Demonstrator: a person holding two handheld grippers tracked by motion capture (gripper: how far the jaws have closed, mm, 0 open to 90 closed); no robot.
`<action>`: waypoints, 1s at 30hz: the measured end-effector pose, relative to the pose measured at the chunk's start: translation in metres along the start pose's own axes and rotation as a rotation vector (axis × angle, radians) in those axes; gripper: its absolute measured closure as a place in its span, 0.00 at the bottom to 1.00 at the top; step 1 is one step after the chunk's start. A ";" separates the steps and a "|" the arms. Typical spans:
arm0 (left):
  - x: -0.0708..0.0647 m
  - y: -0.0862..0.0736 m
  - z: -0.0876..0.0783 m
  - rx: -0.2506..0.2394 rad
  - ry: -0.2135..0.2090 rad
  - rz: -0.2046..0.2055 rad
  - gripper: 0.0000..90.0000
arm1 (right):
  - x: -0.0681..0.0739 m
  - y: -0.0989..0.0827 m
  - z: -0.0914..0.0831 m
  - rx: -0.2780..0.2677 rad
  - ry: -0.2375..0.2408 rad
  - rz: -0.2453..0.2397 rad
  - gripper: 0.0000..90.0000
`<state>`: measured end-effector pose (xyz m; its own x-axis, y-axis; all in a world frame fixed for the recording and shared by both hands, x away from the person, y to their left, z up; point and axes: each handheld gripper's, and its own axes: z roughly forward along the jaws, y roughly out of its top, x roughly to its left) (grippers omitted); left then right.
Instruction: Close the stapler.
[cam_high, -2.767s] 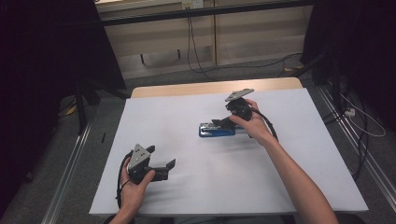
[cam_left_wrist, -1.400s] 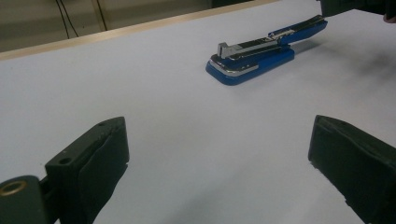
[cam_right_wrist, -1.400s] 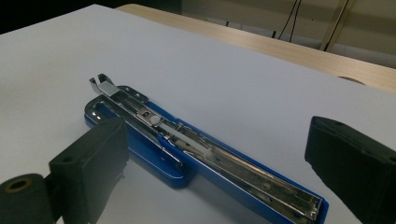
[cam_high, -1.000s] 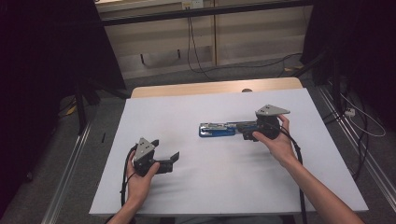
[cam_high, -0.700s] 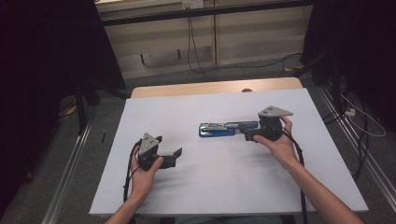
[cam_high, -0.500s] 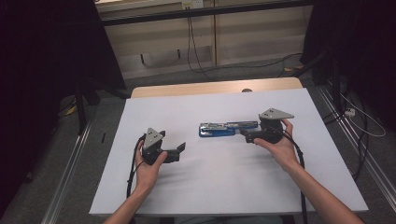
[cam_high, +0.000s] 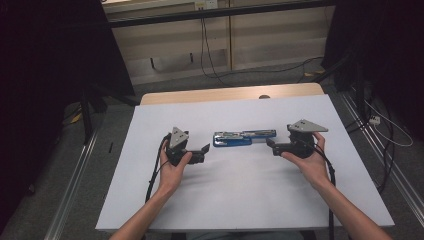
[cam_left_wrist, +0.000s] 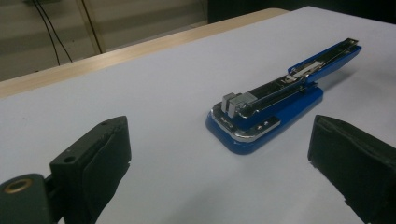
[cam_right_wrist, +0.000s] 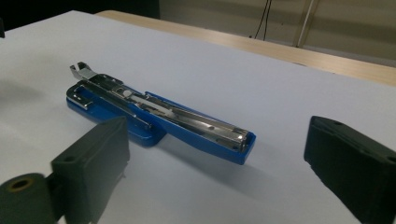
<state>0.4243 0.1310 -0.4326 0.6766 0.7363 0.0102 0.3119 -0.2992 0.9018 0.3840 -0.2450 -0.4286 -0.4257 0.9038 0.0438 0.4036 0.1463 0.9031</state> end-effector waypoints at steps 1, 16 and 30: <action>0.001 0.002 0.003 0.000 0.007 0.000 0.07 | 0.000 -0.002 0.001 0.004 -0.003 -0.002 0.10; 0.001 -0.008 0.003 0.064 -0.006 -0.031 0.05 | 0.003 -0.015 0.002 0.063 0.039 -0.024 0.26; 0.000 -0.009 0.008 0.054 0.020 0.005 0.06 | 0.002 -0.017 0.003 0.086 0.063 0.030 0.73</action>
<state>0.4269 0.1290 -0.4439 0.6653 0.7462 0.0239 0.3445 -0.3353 0.8768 0.3783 -0.2441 -0.4451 -0.4613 0.8816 0.0998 0.4839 0.1557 0.8612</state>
